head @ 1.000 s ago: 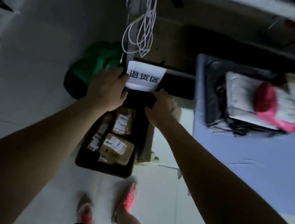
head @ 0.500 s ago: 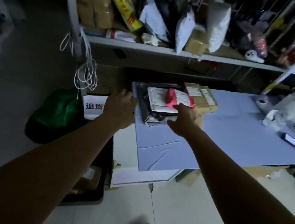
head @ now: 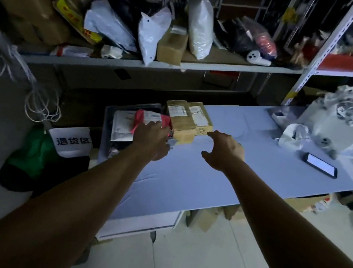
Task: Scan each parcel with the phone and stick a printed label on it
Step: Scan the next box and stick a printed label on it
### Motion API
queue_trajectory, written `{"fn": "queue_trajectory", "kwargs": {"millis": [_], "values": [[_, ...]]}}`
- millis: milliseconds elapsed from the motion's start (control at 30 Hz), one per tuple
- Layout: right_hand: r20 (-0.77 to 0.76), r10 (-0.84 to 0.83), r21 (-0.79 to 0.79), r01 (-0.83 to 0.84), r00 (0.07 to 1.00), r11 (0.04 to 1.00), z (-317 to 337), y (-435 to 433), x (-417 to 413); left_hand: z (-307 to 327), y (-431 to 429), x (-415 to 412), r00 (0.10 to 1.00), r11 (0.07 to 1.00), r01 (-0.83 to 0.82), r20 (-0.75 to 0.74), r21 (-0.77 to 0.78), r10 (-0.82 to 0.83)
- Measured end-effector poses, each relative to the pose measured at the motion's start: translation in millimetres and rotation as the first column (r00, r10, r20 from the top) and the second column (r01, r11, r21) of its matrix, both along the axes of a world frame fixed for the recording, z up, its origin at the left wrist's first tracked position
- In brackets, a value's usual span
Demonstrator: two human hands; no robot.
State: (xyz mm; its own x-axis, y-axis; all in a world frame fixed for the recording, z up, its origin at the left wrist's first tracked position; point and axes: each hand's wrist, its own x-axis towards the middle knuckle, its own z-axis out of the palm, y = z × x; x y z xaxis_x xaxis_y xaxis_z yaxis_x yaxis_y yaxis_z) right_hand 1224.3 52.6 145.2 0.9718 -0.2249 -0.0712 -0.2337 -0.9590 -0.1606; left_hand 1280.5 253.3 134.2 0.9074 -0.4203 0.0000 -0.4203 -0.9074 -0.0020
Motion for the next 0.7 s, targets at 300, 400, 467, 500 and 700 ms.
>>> {"fn": "queue_trajectory", "kwargs": {"millis": [300,400,467,500,700], "values": [[-0.079,-0.025,0.330,0.050,0.997,0.943,-54,-88,108,-45,-77,88,0.966,0.976,-0.178,-0.210,-0.122,0.150],[-0.113,0.000,0.384,0.043,0.994,0.922,-85,-92,154,-76,-88,130,0.927,0.921,-0.295,-0.309,-0.255,0.211],[-0.130,0.018,0.416,0.038,0.991,0.908,-101,-91,187,-95,-98,158,0.911,0.853,-0.365,-0.333,-0.374,0.244],[-0.139,0.019,0.442,0.044,0.990,0.896,-109,-89,204,-102,-104,172,0.907,0.823,-0.387,-0.331,-0.416,0.260],[-0.241,0.044,0.617,0.118,0.970,0.778,-142,-73,289,-125,-130,245,0.802,0.766,-0.551,-0.465,-0.332,0.375]]}}
